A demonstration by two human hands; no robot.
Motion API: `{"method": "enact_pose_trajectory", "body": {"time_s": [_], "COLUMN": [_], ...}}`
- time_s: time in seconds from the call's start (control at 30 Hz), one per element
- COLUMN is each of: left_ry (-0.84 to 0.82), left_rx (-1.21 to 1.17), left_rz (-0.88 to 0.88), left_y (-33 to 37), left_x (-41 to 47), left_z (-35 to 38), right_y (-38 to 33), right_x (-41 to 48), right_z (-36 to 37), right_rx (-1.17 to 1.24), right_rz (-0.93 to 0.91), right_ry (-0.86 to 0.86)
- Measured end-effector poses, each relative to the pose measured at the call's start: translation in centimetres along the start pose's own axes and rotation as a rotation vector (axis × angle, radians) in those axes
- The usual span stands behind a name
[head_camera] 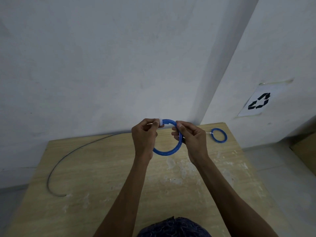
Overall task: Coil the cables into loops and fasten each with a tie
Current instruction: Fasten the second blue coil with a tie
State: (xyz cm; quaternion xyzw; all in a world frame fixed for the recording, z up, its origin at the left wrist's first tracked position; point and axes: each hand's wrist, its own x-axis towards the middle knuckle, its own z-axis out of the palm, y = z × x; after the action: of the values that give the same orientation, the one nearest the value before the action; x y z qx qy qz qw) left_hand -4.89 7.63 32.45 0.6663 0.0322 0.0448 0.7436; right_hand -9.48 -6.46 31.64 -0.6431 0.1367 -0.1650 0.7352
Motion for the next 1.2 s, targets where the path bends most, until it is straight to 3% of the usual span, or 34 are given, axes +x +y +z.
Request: {"method": "enact_pose_trajectory", "body": {"time_s": [0.27, 0.67, 0.97, 1.2], "left_ry": [-0.016, -0.054, -0.185, -0.157], "left_rx": [0.041, 0.037, 0.02, 0.051], "left_rz": [0.024, -0.054, 0.027, 0.052], "left_y": [0.0, 0.0, -0.4, -0.7], "left_x": [-0.5, -0.5, -1.1, -1.2], "left_z": [0.4, 0.1, -0.4, -0.2], "right_y": [-0.2, -0.3, -0.7, -0.3], "right_x": [-0.1, 0.6, 1.5, 1.7], "right_z": [0.5, 0.0, -0.5, -0.6], "right_rx": [0.119, 0.042, -0.029, -0.095], "right_rz": [-0.03, -0.091, -0.131, -0.155], "right_ry": [-0.047, -0.102, -0.135, -0.118]}}
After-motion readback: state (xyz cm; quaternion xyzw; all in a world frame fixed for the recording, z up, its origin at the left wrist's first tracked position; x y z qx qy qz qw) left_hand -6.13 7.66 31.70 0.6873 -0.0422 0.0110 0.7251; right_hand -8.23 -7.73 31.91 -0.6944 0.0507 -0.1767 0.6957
